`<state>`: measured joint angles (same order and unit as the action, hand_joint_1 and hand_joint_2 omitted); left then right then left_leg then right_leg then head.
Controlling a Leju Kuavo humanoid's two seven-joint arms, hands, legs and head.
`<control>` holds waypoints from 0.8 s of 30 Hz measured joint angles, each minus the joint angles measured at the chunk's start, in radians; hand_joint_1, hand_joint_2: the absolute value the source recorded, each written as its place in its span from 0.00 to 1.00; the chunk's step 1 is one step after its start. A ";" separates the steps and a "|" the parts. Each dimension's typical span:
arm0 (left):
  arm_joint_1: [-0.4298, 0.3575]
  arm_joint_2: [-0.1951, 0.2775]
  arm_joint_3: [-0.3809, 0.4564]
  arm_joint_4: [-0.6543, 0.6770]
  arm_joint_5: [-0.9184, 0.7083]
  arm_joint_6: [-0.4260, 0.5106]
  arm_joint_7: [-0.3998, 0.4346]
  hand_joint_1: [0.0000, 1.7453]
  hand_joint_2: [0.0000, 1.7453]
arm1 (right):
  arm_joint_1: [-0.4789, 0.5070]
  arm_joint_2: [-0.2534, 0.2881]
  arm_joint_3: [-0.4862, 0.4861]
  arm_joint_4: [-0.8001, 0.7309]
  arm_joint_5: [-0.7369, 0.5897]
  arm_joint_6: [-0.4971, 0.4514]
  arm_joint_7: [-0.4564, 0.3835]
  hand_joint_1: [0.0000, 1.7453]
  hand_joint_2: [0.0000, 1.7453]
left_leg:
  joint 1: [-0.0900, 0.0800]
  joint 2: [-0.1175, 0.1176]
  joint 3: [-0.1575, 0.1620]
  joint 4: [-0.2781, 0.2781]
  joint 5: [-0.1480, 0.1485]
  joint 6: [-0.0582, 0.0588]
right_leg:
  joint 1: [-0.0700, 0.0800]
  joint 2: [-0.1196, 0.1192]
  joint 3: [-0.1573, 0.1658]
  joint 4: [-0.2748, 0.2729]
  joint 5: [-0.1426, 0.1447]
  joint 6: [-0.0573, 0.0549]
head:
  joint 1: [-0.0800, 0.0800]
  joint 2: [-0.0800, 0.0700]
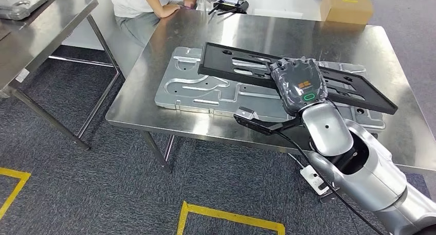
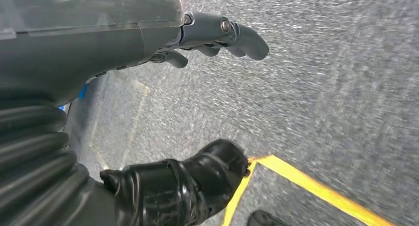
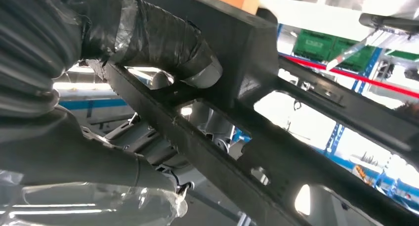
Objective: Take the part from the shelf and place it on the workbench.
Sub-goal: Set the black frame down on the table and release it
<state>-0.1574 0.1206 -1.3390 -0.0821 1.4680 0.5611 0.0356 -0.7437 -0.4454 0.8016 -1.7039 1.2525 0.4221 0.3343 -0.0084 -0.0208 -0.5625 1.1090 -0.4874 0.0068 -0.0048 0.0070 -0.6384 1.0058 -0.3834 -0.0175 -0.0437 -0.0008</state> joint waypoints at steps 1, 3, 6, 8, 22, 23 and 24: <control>-0.002 0.000 -0.001 0.000 0.000 0.000 0.000 0.00 1.00 | 0.000 0.001 0.000 0.000 0.000 0.000 0.000 1.00 1.00 | 0.003 0.004 -0.034 0.054 -0.008 -0.006 | -0.001 -0.001 0.010 -0.001 -0.008 -0.004 | 0.000 0.000; -0.002 0.000 -0.004 0.000 0.001 -0.001 0.000 0.00 1.00 | 0.004 0.001 0.000 0.001 0.000 0.000 -0.001 1.00 1.00 | 0.008 0.010 -0.112 0.155 -0.059 -0.017 | -0.001 -0.002 0.031 -0.001 -0.028 -0.008 | -0.002 0.000; 0.003 0.000 -0.014 0.000 0.002 -0.002 0.000 0.00 1.00 | 0.010 0.003 0.000 0.003 0.000 -0.001 -0.002 1.00 1.00 | 0.012 0.014 -0.159 0.144 -0.106 -0.019 | -0.001 -0.001 0.072 -0.001 -0.060 -0.006 | -0.002 0.000; 0.004 0.001 -0.021 0.000 0.002 -0.003 0.000 0.00 1.00 | 0.012 0.005 0.000 0.007 -0.001 -0.001 -0.002 1.00 1.00 | 0.012 0.016 -0.135 0.017 -0.016 -0.013 | -0.001 -0.002 0.106 -0.001 -0.087 0.000 | -0.002 0.000; 0.002 0.000 -0.045 0.001 0.003 -0.043 0.002 0.00 1.00 | 0.009 0.013 -0.001 0.053 -0.054 -0.014 -0.019 1.00 1.00 | 0.008 0.011 -0.054 -0.103 0.079 0.037 | -0.002 -0.001 -0.018 0.226 -0.183 0.047 | 0.006 0.000; 0.002 0.000 -0.047 0.001 0.003 -0.048 -0.003 0.00 1.00 | 0.009 0.013 -0.001 0.066 -0.061 -0.019 -0.019 1.00 1.00 | 0.008 0.010 -0.052 -0.103 0.077 0.035 | -0.002 -0.002 0.001 0.160 -0.137 0.043 | 0.006 0.000; 0.002 0.000 -0.048 0.001 0.003 -0.052 -0.008 0.00 1.00 | 0.008 0.013 -0.003 0.083 -0.067 -0.027 -0.019 1.00 1.00 | 0.008 0.009 -0.050 -0.101 0.075 0.032 | 0.000 -0.003 0.020 0.096 -0.102 0.037 | 0.006 0.000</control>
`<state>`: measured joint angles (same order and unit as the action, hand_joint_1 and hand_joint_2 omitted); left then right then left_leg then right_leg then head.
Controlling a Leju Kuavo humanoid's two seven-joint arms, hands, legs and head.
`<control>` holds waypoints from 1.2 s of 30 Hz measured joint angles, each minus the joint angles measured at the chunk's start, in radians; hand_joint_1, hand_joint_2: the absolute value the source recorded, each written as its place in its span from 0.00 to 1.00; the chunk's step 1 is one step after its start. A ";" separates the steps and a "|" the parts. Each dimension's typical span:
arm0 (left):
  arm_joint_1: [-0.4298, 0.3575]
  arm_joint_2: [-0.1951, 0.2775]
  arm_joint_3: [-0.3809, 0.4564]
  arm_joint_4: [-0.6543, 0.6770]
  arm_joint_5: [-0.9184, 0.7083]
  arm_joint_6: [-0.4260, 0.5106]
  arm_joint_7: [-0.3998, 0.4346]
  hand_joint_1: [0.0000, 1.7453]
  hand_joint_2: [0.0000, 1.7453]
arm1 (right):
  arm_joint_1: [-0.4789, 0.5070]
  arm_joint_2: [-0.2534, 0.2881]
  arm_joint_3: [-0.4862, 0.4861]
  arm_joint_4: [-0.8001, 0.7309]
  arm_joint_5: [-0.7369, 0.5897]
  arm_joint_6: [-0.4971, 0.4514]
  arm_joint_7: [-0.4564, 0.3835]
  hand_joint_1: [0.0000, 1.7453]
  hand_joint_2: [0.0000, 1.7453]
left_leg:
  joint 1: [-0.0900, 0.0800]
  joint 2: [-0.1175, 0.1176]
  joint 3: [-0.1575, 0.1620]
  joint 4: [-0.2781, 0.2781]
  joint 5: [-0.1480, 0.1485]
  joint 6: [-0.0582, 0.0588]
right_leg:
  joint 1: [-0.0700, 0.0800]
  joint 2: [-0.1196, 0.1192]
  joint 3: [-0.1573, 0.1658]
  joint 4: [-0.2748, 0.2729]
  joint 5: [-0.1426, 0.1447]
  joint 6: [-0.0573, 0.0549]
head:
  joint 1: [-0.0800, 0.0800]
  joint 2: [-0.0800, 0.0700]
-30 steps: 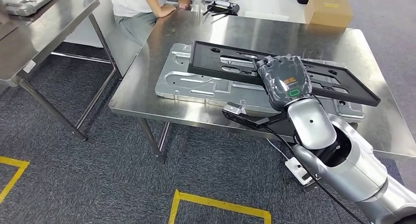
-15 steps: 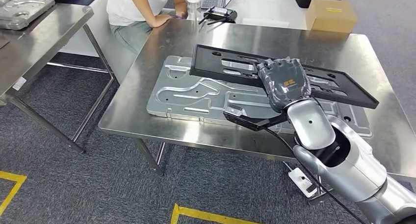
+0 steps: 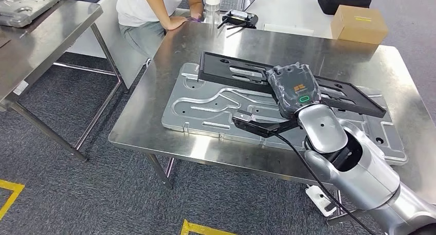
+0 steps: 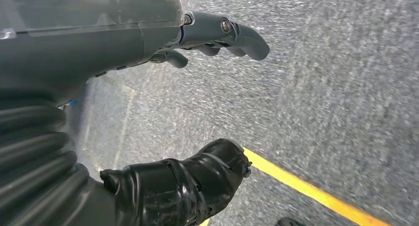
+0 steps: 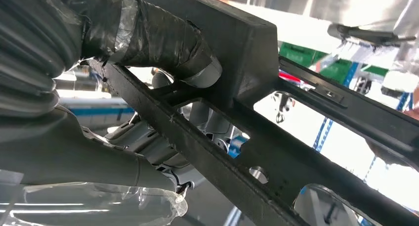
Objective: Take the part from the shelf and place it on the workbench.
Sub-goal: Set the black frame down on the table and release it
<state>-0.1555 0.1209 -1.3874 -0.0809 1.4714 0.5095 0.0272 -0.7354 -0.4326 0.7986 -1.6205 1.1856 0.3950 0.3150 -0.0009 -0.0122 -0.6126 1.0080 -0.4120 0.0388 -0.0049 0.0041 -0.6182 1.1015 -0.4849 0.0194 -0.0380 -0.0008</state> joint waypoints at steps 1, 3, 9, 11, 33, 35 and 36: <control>-0.001 0.000 -0.001 0.000 0.000 -0.003 -0.006 0.00 1.00 | -0.001 0.000 -0.003 0.019 -0.006 -0.010 -0.001 1.00 1.00 | -0.001 -0.001 -0.001 0.001 -0.001 -0.005 | 0.003 -0.001 0.014 -0.049 0.018 -0.005 | 0.000 0.000; -0.001 0.001 -0.002 0.000 0.000 -0.009 -0.020 0.00 1.00 | -0.002 0.000 -0.010 0.065 -0.016 -0.033 -0.006 1.00 1.00 | -0.003 -0.003 -0.008 0.004 -0.002 -0.015 | 0.006 -0.001 0.023 -0.085 0.033 -0.015 | -0.001 0.000; 0.001 0.003 -0.002 0.000 0.000 -0.014 -0.032 0.00 1.00 | -0.004 0.000 -0.028 0.201 -0.028 -0.074 -0.017 1.00 1.00 | -0.005 -0.004 -0.008 -0.001 0.003 0.007 | 0.007 0.001 0.025 -0.086 0.053 -0.018 | -0.005 0.000; 0.000 0.004 -0.002 0.000 0.001 -0.017 -0.036 0.00 1.00 | -0.005 0.001 -0.031 0.240 -0.033 -0.076 -0.018 1.00 1.00 | -0.005 -0.004 -0.006 -0.005 0.004 0.005 | 0.007 0.001 0.024 -0.086 0.053 -0.021 | -0.006 0.000; -0.001 0.011 -0.008 0.000 0.001 -0.030 -0.037 0.00 1.00 | -0.064 0.066 -0.035 0.639 0.048 -0.148 -0.073 0.00 0.00 | -0.005 -0.006 -0.005 -0.015 0.005 -0.022 | 0.005 -0.001 0.023 -0.087 0.050 -0.026 | -0.005 0.000; -0.001 0.011 -0.008 0.000 0.001 -0.028 -0.037 0.00 1.00 | -0.064 0.086 -0.026 0.659 0.069 -0.149 -0.091 0.00 0.00 | -0.005 -0.006 -0.005 -0.015 0.005 -0.022 | 0.005 0.000 0.023 -0.087 0.050 -0.026 | -0.005 0.000; -0.001 0.011 -0.008 0.000 0.001 -0.026 -0.036 0.00 0.75 | -0.063 0.097 -0.020 0.668 0.078 -0.149 -0.100 0.00 0.00 | -0.005 -0.006 -0.005 -0.014 0.005 -0.022 | 0.005 0.000 0.023 -0.087 0.050 -0.026 | -0.005 0.000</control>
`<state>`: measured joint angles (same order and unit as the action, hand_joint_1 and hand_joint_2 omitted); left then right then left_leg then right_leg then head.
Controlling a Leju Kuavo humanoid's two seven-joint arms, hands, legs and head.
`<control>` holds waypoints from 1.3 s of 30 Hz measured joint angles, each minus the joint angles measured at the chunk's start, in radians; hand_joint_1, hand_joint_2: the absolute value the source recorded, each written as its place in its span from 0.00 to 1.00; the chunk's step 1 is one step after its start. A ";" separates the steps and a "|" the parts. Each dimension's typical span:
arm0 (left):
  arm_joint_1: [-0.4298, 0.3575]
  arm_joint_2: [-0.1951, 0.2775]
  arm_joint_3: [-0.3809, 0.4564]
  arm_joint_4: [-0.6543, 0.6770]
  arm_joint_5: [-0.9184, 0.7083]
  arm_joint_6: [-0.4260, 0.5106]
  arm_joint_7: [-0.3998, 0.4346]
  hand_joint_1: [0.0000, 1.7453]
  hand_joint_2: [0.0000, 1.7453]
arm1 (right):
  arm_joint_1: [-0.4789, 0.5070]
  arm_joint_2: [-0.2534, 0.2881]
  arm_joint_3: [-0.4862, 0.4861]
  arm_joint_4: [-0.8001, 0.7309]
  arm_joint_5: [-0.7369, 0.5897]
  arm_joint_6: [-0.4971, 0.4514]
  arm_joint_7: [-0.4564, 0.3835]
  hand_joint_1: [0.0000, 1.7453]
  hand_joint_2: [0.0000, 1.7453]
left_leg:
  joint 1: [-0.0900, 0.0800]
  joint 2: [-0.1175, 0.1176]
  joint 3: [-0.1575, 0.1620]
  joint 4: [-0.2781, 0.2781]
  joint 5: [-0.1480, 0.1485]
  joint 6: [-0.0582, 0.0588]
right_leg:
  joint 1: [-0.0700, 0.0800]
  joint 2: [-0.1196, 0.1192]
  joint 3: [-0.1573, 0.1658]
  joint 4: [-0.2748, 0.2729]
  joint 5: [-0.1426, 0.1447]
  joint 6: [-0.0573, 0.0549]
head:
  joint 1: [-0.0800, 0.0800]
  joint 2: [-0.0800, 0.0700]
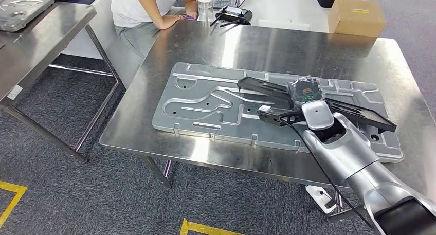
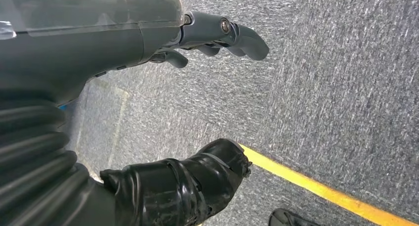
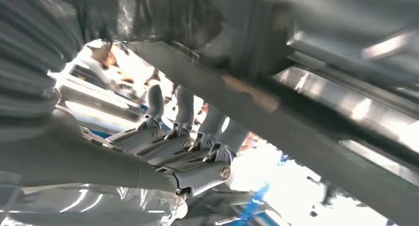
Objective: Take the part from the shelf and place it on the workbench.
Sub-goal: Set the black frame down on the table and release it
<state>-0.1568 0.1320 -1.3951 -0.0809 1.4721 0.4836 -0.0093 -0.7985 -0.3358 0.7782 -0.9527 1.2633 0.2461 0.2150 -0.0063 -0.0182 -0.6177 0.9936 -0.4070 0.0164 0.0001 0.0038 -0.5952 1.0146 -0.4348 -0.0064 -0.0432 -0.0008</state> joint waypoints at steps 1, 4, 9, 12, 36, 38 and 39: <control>0.000 0.000 0.000 0.000 0.000 0.002 0.001 0.00 0.50 | 0.002 0.010 0.005 0.007 0.007 0.000 -0.007 0.00 0.00 | 0.000 0.000 0.000 0.000 0.000 0.000 | 0.000 0.000 0.000 0.000 0.000 0.000 | 0.000 0.000; -0.001 0.000 0.000 0.000 0.000 0.002 0.015 0.00 0.00 | 0.004 0.041 0.019 0.021 0.016 -0.008 -0.019 0.00 0.00 | 0.000 0.000 0.000 0.000 0.000 0.000 | 0.000 0.000 0.000 0.000 0.000 0.000 | 0.000 0.000; -0.001 0.000 -0.002 0.000 0.000 -0.009 0.048 0.00 0.00 | 0.001 0.089 0.032 0.049 0.017 -0.045 -0.031 0.00 0.00 | 0.000 0.000 0.000 0.000 0.000 0.000 | 0.000 0.000 0.000 0.000 0.000 0.000 | 0.000 0.000; -0.001 0.000 -0.004 0.000 0.000 -0.008 0.058 0.00 0.00 | -0.004 0.106 0.033 0.055 0.015 -0.057 -0.033 0.00 0.00 | 0.000 0.000 0.000 0.000 0.000 0.000 | 0.000 0.000 0.000 0.000 0.000 0.000 | 0.000 0.000; 0.005 -0.008 -0.017 0.005 0.000 0.027 0.120 0.00 0.00 | 0.054 0.155 -0.007 -0.323 -0.090 -0.076 0.052 0.00 0.75 | 0.058 0.015 -0.074 0.137 -0.081 -0.060 | -0.039 0.010 -0.039 0.053 0.000 0.005 | -0.002 0.000; 0.003 -0.010 -0.017 0.005 0.000 0.027 0.121 0.00 0.00 | 0.064 0.155 -0.015 -0.360 -0.094 -0.076 0.054 0.00 1.00 | 0.052 0.016 -0.113 0.268 -0.163 -0.054 | -0.031 0.008 -0.058 0.053 0.013 -0.003 | -0.005 0.000; 0.003 -0.011 -0.017 0.005 0.000 0.027 0.122 0.00 0.25 | 0.071 0.155 -0.021 -0.378 -0.098 -0.078 0.054 0.00 1.00 | 0.048 0.016 -0.119 0.310 -0.185 -0.050 | -0.026 0.007 -0.068 0.053 0.020 -0.005 | -0.005 0.000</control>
<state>-0.1534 0.1212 -1.4122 -0.0763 1.4725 0.5102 0.1131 -0.7271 -0.1804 0.7577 -1.3304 1.1656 0.1677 0.2692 0.0419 -0.0025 -0.7362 1.3036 -0.5924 -0.0337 -0.0257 0.0106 -0.6630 1.0675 -0.4147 -0.0117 -0.0484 -0.0008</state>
